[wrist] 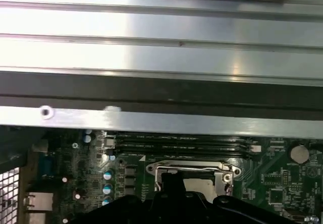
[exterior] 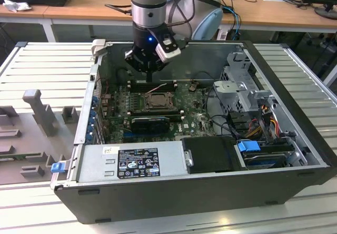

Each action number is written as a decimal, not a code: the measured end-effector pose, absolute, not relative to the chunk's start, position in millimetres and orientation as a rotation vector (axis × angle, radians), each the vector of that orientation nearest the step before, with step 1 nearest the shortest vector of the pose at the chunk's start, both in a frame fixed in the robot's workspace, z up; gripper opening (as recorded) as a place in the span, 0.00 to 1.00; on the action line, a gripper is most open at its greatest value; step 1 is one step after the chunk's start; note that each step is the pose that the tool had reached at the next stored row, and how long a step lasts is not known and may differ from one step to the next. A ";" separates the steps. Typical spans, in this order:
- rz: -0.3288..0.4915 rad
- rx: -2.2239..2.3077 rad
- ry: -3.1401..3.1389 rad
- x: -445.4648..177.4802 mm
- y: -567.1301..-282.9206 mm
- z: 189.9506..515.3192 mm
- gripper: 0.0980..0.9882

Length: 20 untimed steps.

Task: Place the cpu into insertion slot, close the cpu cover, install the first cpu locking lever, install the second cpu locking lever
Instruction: 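Install the first cpu locking lever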

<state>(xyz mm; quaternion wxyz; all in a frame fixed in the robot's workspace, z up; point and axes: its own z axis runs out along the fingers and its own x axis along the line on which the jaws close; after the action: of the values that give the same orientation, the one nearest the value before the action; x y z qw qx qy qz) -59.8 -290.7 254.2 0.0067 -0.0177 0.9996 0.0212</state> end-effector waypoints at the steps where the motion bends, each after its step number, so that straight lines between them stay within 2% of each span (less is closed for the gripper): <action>1: 0.088 -0.055 3.126 -58.5 -290.7 254.0 0.01; 4: 0.158 -0.055 3.121 -58.4 -292.5 252.4 0.01; 11: 0.158 -0.072 3.121 -36.3 -286.9 227.1 0.01; 20: 0.158 -0.072 3.121 -27.5 -286.5 217.0 0.01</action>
<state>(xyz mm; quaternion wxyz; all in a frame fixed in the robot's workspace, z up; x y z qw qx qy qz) -27.5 -286.5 217.0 0.0077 -0.0230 0.9984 0.0506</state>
